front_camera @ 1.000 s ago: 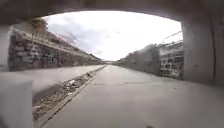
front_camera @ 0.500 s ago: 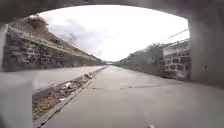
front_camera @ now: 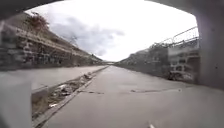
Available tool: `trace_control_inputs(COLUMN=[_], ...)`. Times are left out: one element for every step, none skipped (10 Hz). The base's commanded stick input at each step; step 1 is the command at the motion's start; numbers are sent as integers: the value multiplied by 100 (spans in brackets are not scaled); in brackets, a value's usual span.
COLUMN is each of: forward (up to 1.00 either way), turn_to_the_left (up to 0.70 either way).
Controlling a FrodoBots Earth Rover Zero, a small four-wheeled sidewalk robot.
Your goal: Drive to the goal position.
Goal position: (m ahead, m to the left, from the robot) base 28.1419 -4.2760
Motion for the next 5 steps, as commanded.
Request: trace_control_inputs(forward=[70, 70, 70, 70, 70], turn_to_the_left=[0, 0, 0, 0, 0])
